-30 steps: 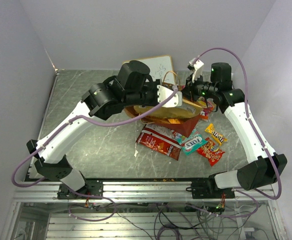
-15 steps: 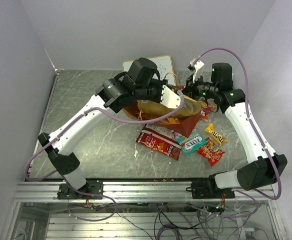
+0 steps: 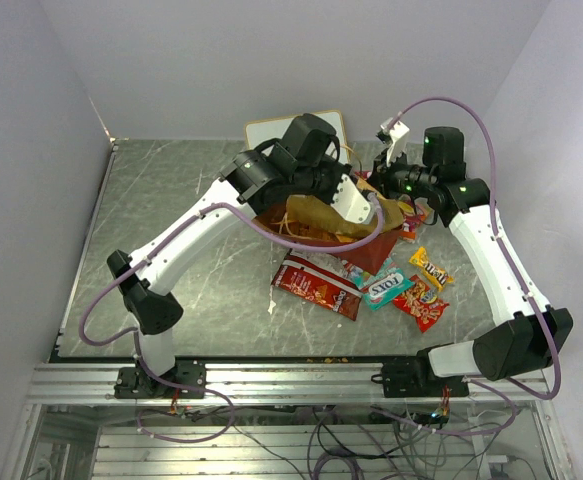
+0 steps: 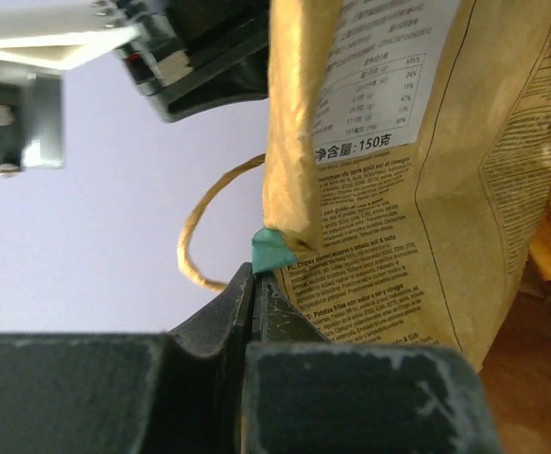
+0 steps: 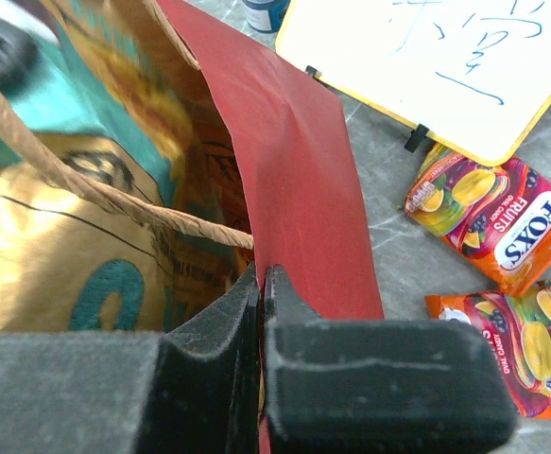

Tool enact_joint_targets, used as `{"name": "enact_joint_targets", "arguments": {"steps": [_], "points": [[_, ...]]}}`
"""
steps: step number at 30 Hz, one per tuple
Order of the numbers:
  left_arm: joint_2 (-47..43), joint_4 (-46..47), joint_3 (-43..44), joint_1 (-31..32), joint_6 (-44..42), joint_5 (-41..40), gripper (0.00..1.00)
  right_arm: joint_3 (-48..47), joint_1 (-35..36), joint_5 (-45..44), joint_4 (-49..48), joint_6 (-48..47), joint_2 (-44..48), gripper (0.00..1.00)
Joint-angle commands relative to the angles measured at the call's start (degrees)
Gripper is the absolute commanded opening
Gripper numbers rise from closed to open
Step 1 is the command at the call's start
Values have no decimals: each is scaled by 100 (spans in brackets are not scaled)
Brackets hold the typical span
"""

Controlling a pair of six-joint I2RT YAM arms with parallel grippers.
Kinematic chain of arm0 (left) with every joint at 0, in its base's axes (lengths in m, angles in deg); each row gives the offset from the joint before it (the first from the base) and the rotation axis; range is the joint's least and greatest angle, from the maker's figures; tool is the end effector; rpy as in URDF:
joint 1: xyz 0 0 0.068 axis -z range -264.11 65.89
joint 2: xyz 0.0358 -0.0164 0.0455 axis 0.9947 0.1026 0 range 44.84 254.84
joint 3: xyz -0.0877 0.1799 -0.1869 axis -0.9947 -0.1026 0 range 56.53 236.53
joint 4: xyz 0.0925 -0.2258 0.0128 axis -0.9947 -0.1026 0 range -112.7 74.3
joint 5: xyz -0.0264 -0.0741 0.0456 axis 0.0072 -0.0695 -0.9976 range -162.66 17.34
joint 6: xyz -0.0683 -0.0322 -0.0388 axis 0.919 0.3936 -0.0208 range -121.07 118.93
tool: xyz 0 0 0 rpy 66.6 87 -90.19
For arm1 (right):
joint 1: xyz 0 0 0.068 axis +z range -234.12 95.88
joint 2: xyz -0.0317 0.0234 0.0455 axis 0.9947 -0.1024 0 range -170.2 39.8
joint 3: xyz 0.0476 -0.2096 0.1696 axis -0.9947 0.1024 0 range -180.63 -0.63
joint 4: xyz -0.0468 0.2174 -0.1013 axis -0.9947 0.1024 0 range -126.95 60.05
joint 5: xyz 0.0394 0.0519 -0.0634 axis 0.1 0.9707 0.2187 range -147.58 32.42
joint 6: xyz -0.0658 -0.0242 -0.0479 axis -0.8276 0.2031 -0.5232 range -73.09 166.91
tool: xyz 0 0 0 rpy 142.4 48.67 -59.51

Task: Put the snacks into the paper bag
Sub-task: Place the snack in the paper bag.

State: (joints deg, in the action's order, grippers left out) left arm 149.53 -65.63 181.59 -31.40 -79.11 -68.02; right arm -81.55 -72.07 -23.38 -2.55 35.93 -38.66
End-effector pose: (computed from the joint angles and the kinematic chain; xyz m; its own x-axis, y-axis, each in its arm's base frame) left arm 0.2424 -0.3281 0.4318 0.7556 0.6173 -0.2193 0.4656 -0.2705 0.8426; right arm 0.2905 0.1050 0.3710 -0.3860 -0.2435 -0.8898 -0.7260 0.6753 0.1301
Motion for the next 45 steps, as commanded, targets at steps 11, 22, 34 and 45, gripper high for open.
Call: {"name": "enact_joint_targets", "arguments": {"steps": [11, 22, 34, 45], "points": [[-403, 387, -998, -314, -652, -104, 7, -20, -147, 340, -173, 175, 23, 0], [-721, 472, -1915, -382, -89, 271, 7, -26, -212, 296, -171, 166, 51, 0], [-808, -696, -1805, -520, -656, 2212, 7, -167, -255, 385, -94, 202, 24, 0], [-976, -715, -1745, -516, -81, 1777, 31, -36, -301, 393, -133, 184, 197, 0]]}}
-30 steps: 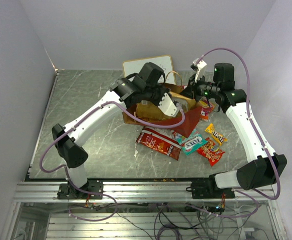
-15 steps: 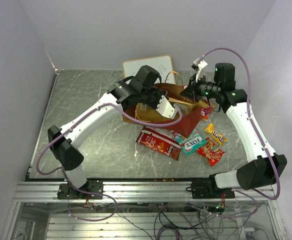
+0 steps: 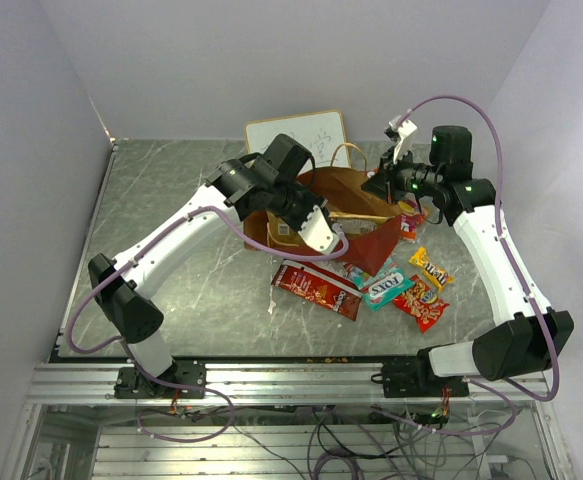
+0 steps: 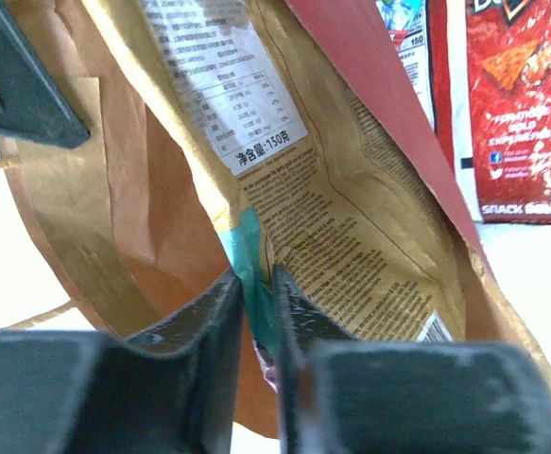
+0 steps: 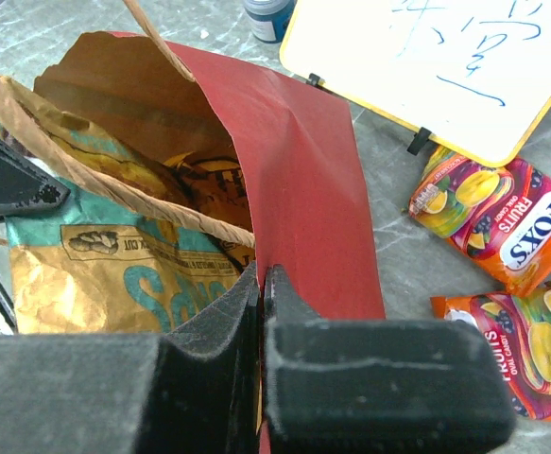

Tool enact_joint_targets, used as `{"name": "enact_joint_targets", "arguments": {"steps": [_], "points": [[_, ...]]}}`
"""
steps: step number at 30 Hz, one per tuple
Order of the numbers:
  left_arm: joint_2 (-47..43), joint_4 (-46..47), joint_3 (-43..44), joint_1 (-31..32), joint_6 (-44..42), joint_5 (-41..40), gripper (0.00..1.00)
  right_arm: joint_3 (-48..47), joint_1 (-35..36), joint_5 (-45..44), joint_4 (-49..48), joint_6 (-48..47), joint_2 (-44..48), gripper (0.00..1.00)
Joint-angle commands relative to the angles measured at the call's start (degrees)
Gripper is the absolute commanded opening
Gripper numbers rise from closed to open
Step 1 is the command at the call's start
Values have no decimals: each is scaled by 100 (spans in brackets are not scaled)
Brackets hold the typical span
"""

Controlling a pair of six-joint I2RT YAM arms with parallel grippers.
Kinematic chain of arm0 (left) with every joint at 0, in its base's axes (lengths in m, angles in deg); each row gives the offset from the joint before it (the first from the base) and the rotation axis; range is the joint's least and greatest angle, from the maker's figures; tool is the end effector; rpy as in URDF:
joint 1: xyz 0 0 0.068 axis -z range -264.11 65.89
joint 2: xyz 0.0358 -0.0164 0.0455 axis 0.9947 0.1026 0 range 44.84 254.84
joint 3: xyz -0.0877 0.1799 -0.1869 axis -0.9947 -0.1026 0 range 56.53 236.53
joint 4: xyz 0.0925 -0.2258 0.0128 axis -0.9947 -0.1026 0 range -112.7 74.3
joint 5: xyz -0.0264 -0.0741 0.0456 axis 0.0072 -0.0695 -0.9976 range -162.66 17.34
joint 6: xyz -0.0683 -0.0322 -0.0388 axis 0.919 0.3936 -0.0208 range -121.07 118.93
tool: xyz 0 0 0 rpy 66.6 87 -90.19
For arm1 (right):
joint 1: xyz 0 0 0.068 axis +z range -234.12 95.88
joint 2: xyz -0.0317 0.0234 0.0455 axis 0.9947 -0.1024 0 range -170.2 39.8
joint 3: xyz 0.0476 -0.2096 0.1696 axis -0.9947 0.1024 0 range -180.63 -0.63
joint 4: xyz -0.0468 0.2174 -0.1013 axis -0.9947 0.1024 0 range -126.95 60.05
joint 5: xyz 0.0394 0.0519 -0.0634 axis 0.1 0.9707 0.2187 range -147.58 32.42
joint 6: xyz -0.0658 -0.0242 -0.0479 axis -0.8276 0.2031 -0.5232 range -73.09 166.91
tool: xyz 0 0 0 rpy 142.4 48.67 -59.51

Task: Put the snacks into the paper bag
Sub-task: Place the snack in the paper bag.

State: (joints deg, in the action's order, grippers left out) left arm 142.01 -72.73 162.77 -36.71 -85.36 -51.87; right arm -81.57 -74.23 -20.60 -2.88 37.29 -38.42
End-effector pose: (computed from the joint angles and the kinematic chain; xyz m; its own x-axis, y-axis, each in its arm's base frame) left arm 0.2268 -0.2856 0.3647 0.7948 0.5099 -0.3290 0.5847 -0.4985 0.6400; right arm 0.2913 0.0964 0.3740 -0.3976 -0.2049 -0.8944 -0.7199 0.6740 0.1657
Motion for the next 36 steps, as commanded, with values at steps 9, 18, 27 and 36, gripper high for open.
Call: {"name": "enact_joint_targets", "arguments": {"steps": [9, 18, 27, 36], "points": [[-567, 405, 93, 14, 2196, -838, 72, -35, -93, 127, -106, 57, 188, 0], [-1671, 1714, -1105, -506, 4672, -1700, 75, 26, -132, 62, -199, 136, 293, 0], [-2131, 1921, -2565, -1574, 5970, -1357, 78, 43, -147, 44, -244, 172, 212, 0], [-1532, 2294, -2898, -1690, 6364, -965, 74, 110, -171, -19, -269, 156, 245, 0]]}}
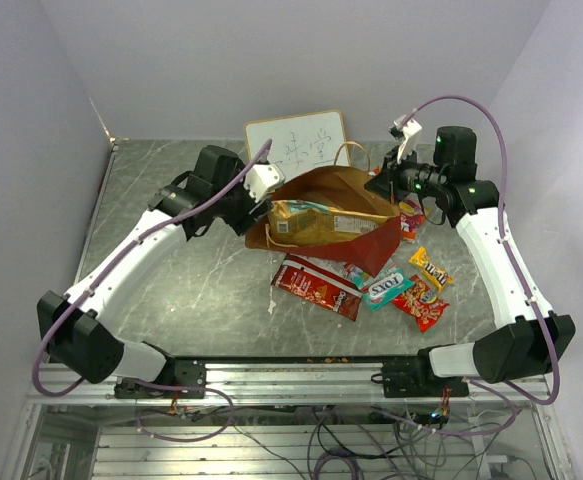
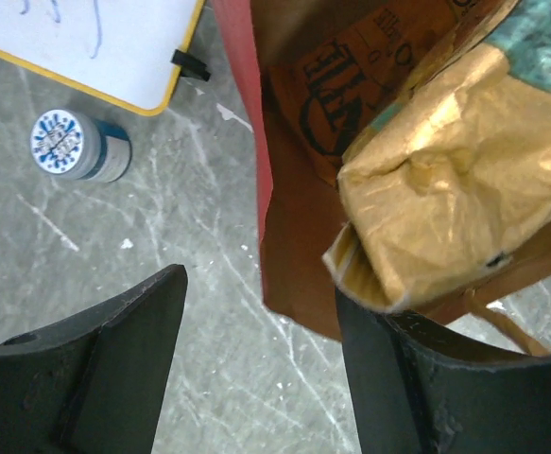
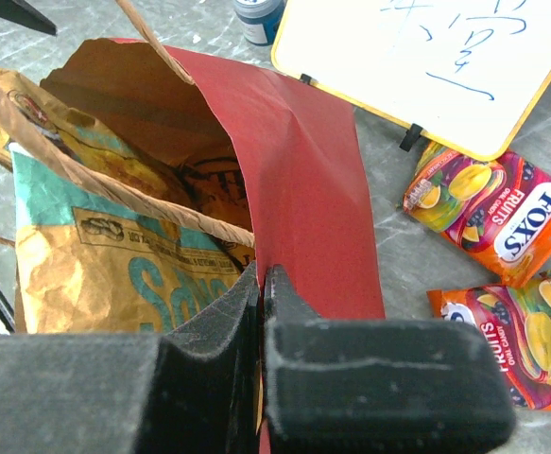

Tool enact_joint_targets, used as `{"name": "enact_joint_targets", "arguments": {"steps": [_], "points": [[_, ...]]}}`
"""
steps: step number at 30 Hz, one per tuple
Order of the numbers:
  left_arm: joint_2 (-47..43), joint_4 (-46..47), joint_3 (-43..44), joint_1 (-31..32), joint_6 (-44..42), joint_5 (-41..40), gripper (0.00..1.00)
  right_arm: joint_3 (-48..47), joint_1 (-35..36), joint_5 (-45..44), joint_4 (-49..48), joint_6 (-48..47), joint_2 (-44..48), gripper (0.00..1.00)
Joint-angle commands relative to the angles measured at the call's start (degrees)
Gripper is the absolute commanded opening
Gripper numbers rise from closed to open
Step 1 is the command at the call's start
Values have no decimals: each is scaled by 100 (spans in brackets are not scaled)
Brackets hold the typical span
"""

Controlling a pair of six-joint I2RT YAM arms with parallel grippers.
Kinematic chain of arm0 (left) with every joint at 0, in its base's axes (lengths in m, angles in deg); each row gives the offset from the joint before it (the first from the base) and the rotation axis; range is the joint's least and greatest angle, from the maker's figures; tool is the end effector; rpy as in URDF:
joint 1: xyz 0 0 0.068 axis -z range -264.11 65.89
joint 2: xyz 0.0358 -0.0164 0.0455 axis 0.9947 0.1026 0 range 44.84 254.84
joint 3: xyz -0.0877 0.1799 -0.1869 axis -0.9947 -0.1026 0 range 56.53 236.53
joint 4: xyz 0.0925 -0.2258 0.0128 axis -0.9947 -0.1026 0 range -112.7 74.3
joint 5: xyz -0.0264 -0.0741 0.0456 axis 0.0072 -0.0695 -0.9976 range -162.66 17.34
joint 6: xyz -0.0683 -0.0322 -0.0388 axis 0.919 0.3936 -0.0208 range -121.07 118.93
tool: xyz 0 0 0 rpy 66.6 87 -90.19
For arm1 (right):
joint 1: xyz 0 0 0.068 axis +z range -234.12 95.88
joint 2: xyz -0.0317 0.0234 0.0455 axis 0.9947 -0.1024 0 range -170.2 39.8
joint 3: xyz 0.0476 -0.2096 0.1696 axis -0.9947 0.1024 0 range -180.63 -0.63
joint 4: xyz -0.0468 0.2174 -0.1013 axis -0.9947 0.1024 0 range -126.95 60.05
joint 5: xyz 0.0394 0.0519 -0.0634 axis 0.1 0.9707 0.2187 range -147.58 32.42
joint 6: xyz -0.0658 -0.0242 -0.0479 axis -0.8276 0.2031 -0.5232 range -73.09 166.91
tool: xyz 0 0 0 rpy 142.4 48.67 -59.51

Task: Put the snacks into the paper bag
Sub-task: Place the snack in the paper bag, then place the paper bag at the center of the board.

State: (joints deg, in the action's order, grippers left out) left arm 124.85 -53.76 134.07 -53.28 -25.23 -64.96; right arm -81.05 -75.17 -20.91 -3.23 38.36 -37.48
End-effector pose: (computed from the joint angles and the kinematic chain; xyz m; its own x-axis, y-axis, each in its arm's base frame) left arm 0.2659 -0.1702 0.3286 -0.2655 0.6308 -0.7291 0.7717 0.5924 0.2315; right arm 0.2893 0.0907 0.3762 -0.4027 -0.1842 -0.8966 -0.7004 0.6927 0.1723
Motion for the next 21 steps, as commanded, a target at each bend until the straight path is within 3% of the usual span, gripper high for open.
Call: {"name": "enact_joint_targets", "arguments": {"steps": [1, 6, 12, 21], "points": [[240, 465, -36, -33, 383, 331, 73, 61, -78, 12, -236, 47, 151, 0], [624, 675, -32, -38, 626, 127, 56, 4, -86, 31, -219, 43, 76, 0], [757, 432, 216, -63, 1024, 143, 10, -168, -87, 92, -134, -102, -83, 0], [472, -598, 904, -136, 1808, 102, 7, -742, -79, 269, 198, -343, -430, 0]]}}
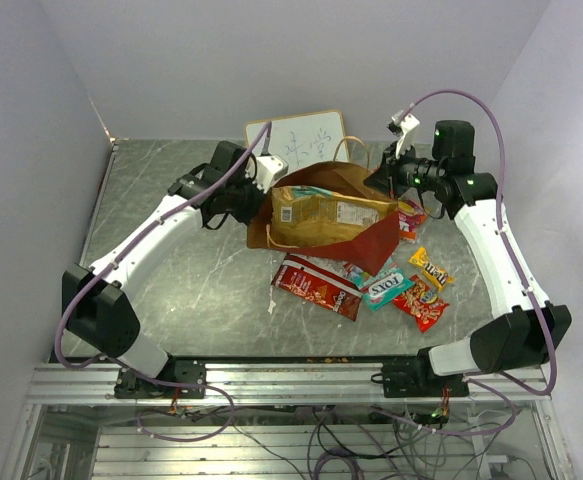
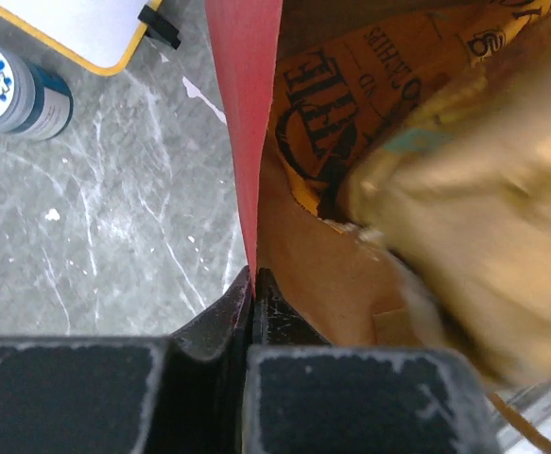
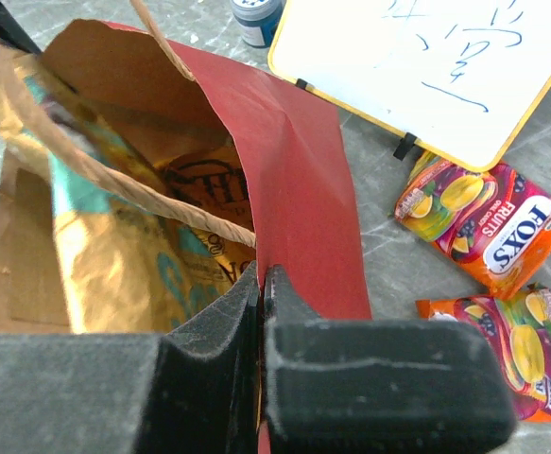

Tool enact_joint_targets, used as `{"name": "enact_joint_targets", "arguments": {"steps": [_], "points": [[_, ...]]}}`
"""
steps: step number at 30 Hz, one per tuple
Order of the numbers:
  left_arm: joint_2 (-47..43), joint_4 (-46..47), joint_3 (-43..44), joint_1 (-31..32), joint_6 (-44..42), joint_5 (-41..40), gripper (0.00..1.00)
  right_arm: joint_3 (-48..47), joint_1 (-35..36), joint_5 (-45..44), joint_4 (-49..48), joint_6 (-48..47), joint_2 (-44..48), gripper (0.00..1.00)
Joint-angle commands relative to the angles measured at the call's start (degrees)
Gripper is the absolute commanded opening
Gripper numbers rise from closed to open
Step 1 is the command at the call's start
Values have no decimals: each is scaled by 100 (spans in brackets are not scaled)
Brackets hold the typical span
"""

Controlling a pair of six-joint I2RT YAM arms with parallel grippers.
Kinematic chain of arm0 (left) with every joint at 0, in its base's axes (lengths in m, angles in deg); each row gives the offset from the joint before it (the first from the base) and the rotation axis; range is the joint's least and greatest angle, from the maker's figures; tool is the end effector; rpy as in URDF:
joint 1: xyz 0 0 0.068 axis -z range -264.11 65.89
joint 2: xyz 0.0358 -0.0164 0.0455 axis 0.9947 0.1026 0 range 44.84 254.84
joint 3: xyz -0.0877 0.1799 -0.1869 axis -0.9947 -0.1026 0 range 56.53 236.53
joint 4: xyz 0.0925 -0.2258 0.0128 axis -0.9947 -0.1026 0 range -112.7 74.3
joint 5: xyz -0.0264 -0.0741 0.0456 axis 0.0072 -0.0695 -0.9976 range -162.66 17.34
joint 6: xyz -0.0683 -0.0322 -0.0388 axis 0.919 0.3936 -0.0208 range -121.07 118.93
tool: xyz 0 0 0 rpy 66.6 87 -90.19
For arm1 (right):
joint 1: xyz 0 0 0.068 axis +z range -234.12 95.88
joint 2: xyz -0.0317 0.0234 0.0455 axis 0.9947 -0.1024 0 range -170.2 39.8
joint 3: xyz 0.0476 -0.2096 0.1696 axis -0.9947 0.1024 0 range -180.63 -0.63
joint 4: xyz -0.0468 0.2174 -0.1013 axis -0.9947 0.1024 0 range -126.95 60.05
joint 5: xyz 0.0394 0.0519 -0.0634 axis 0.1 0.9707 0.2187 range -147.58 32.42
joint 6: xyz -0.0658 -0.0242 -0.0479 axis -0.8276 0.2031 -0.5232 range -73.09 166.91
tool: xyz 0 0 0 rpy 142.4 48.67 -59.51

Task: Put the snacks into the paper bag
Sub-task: Place the paper bag at the center of the board.

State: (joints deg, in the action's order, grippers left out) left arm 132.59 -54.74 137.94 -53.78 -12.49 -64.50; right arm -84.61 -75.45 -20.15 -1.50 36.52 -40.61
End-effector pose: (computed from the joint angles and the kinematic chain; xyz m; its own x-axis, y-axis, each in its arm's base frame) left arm 0.2928 -0.1834 0.3077 -0.4862 0.5115 -0.7085 0.6960 0.7169 0.0399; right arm 0.3011 0.0918 0.3784 -0.3997 -0.2059 -0.8932 -0.7138 0.6813 0.1624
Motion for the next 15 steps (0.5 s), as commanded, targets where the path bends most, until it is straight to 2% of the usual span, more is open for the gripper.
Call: {"name": "enact_joint_targets", "arguments": {"steps": [1, 5, 7, 11, 15], "points": [[-339, -603, 592, -123, 621, 127, 7, -436, -52, 203, 42, -164, -146, 0], [-359, -1119, 1011, -467, 881, 446, 7, -665, -41, 67, 49, -159, -352, 0], [-307, -1386, 1242, -803, 1041, 996, 7, -809, -41, -93, 87, -185, -519, 0], [-400, -1352, 1090, -1487, 1379, 1942, 7, -977, -40, -190, 180, -225, -754, 0], [-441, -1275, 954, -1753, 1566, 2277, 7, -1113, -40, -171, 312, -274, -1016, 0]]}}
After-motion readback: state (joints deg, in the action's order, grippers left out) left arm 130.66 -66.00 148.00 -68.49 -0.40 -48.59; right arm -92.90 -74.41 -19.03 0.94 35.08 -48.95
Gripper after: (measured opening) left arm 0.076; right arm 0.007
